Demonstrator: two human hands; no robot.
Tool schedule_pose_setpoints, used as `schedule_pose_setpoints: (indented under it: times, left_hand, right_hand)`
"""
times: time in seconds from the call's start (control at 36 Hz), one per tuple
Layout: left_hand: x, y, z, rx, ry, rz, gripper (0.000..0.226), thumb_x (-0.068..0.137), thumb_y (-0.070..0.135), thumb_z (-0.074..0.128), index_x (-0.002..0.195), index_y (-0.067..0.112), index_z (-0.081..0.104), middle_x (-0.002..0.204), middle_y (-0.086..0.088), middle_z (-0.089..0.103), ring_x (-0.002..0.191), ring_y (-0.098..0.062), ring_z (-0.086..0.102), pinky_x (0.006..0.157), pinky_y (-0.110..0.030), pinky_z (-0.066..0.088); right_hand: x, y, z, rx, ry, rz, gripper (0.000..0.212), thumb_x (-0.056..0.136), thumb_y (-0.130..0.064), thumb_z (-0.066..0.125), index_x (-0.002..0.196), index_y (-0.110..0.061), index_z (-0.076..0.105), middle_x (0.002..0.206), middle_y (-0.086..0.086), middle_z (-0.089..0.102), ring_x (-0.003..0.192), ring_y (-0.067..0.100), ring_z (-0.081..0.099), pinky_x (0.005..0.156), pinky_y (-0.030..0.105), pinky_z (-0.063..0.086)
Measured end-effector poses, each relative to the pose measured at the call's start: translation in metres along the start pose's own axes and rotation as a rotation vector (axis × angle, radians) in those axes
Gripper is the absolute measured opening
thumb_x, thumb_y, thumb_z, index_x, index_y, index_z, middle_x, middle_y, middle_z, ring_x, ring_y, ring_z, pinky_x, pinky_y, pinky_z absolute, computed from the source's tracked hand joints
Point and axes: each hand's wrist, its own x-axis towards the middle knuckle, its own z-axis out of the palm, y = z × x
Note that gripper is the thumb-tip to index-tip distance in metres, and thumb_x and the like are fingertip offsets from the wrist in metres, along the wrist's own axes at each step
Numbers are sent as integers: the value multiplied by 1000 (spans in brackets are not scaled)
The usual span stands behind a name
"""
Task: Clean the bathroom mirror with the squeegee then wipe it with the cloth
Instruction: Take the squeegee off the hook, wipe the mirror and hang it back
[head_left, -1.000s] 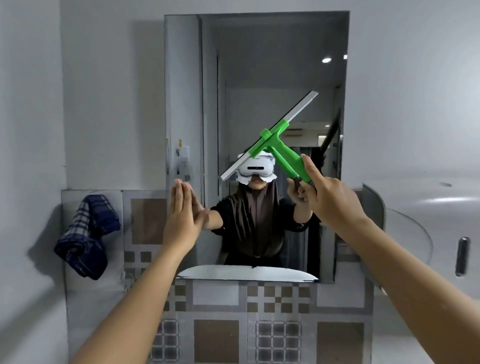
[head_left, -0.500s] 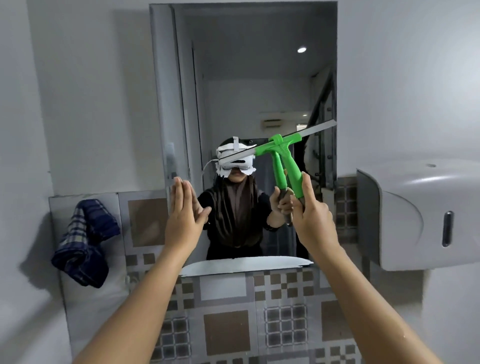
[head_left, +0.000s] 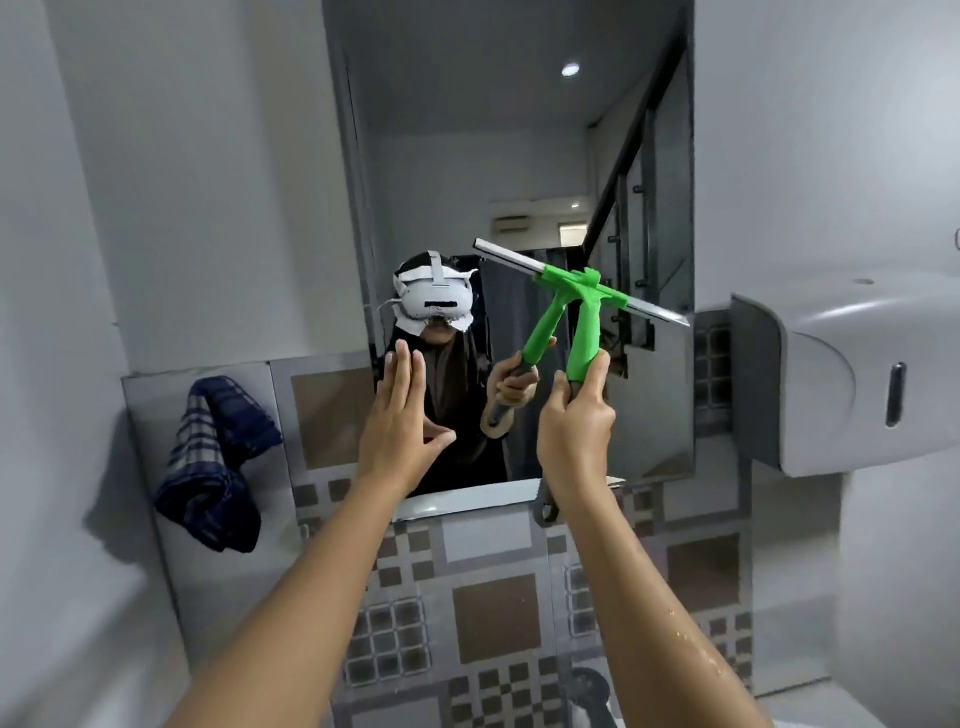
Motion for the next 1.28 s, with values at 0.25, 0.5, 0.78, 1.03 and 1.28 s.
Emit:
schedule_pose_setpoints:
  times: [0.25,0.5,0.78,1.03,1.28]
  left_hand:
    - [-19,-5,18,-8,34,87,108,72,31,77,146,4,3,155,-11,-5,143,-24,-4,115,-34,9]
    - [-36,-5,32,-111,62,64,98,79,17,70,145,6,-1,153,-6,-13,142,-21,-11,117,-38,11]
    - [-57,4,55,-216,133,-49,105,75,25,75,147,6,2,157,-9,-4,144,-20,-7,115,-36,22]
    - [-80,23,84,-237,233,-266,87,86,30,62,147,5,5,156,-14,2,144,-25,4,115,-39,23]
    - [-82,33,92,-310,311,-302,80,91,32,52,146,10,-2,156,-8,-5,145,-20,-3,116,-36,19]
  right_hand:
    - [-22,-34,39,63,8,43,55,98,-25,36,146,-23,9,78,3,55,71,22,59,66,35,49]
    - [-44,-38,67,-185,-120,-111,55,98,-34,34,146,-26,6,76,5,54,72,26,58,62,39,48]
    - [-41,1,33,-543,-206,-368,56,99,-27,33,147,-20,6,102,17,64,77,31,62,54,30,33]
    - [-11,19,-3,-675,-299,-600,56,97,-20,39,147,-17,14,112,18,61,49,23,40,38,23,20]
    - [27,32,-30,-756,-269,-853,53,85,-9,62,134,-10,45,79,21,66,36,30,52,39,8,10]
